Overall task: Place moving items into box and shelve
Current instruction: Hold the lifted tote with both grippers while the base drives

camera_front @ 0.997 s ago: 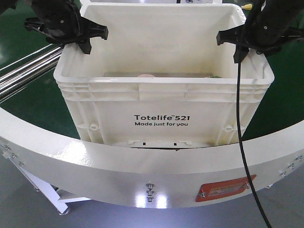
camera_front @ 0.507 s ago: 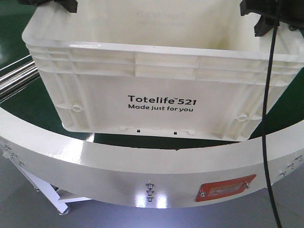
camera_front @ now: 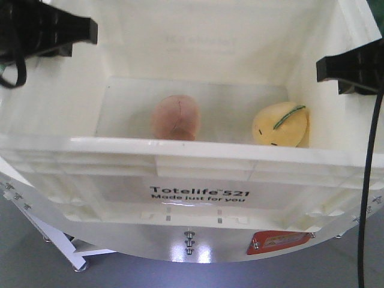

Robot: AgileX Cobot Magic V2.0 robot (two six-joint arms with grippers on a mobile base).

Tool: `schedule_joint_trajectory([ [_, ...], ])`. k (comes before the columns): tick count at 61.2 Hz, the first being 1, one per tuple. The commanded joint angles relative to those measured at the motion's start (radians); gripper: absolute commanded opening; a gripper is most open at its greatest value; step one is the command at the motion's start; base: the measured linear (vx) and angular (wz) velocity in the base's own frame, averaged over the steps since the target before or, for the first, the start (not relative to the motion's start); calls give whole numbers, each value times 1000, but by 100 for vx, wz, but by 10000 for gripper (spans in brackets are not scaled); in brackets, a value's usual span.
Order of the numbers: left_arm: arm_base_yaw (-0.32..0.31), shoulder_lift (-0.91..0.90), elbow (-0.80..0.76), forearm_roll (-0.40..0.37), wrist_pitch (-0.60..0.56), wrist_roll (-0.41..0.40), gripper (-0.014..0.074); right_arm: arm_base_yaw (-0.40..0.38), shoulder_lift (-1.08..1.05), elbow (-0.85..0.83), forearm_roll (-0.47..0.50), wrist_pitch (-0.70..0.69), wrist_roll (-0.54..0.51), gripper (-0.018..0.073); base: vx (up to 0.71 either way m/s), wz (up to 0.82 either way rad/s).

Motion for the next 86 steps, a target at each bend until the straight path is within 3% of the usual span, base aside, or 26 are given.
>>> schedule_joint_trajectory([
  [1,-49,-98,68,59,-185,-56,150,50,-35,15,-104,-107,84,148,0,0],
  [9,-76,-162,191,90,-241,-127,150,98,-40,64,-175,-100,187,150,0,0],
  [16,-79,-183,240,114,-268,-157,150,105,-40,75,-179,-89,222,152,0,0],
  [86,-79,-182,240,126,-244,-157,150,105,-40,75,-176,-64,224,152,0,0],
])
